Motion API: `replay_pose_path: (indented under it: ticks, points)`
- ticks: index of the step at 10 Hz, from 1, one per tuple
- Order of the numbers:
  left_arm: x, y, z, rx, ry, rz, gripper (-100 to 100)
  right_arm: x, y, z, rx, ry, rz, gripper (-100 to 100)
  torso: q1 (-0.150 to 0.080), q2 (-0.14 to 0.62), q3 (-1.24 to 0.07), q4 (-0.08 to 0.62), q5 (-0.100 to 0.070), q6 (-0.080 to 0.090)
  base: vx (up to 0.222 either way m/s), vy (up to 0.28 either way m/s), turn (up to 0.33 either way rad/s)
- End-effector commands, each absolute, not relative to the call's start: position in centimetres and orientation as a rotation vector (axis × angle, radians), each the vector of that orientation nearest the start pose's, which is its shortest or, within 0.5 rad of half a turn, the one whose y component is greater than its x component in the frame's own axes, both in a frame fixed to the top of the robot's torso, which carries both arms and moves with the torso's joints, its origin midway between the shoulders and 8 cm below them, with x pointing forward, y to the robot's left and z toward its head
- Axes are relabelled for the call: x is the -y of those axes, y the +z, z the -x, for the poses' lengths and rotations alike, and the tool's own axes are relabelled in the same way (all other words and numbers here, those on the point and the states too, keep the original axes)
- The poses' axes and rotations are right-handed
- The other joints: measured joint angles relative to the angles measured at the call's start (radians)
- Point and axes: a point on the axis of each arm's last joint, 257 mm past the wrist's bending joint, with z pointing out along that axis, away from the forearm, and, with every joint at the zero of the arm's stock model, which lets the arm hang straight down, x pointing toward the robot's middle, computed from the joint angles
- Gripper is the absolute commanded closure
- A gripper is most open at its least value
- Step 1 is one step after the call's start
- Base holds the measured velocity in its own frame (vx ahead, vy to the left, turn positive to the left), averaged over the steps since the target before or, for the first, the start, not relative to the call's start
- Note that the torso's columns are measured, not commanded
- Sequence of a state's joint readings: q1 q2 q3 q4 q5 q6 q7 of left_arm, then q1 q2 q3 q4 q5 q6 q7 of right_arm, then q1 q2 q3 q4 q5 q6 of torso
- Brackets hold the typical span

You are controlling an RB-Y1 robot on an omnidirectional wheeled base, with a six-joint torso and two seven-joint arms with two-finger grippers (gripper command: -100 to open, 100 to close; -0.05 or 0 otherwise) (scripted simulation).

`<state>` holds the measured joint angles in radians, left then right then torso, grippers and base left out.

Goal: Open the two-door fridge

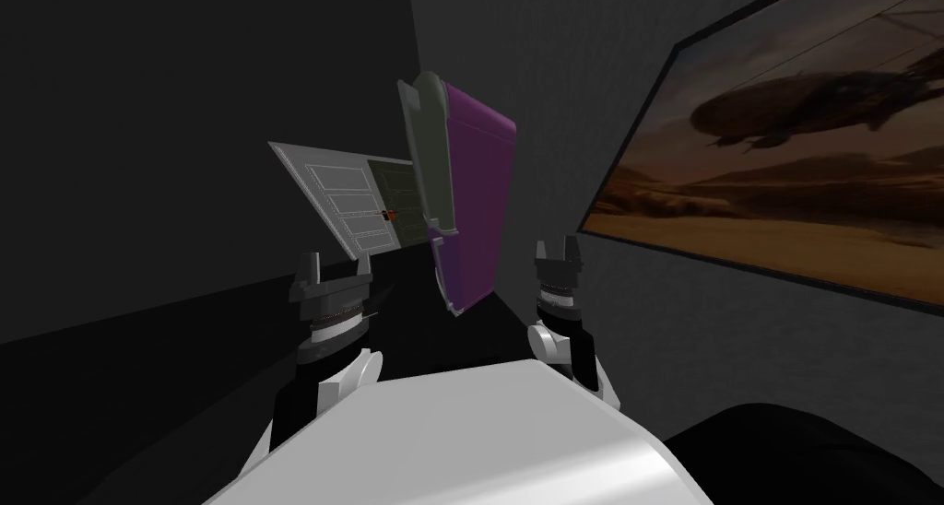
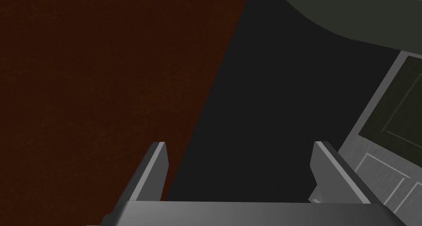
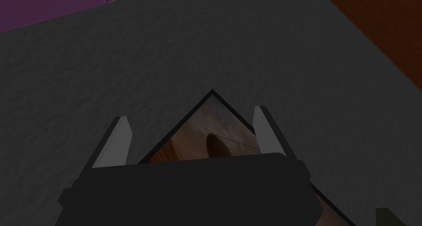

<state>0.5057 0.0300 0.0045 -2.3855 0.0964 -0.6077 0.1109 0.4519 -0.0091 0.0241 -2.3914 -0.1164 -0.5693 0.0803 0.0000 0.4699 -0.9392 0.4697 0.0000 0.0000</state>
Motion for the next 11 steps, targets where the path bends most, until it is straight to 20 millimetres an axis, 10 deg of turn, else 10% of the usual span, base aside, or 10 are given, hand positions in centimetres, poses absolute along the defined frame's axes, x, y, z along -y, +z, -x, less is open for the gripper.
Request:
replay_pose_path:
  ticks: [1, 2, 3, 11]
  points:
    - [-28.1, 8.6, -29.8, -0.408, -1.509, 0.555, 0, 27.4, 9.7, -30.5, -0.408, 1.387, -0.522, 0, 0.000, 0.074, -0.148, 0.074, 0.000, 0.000, 0.000, 0.000, 0.000]
    - [-28.1, 8.6, -29.8, -0.408, -1.509, 0.555, 0, 27.4, 9.7, -30.5, -0.408, 1.387, -0.522, 0, 0.000, 0.148, -0.295, 0.148, 0.000, 0.000, 0.000, 0.000, 0.000]
    - [-27.6, 8.6, -30.1, -0.440, -1.513, 0.543, -100, 27.4, 9.7, -30.5, -0.408, 1.387, -0.522, 0, 0.000, 0.221, -0.443, 0.221, 0.000, 0.000, 0.014, -0.001, 0.012]
    - [-24.9, 9.1, -33.6, -0.592, -1.514, 0.537, -100, 27.4, 9.7, -30.5, -0.408, 1.387, -0.522, 0, 0.000, 0.269, -0.536, 0.268, 0.000, 0.000, 0.042, 0.004, 0.025]
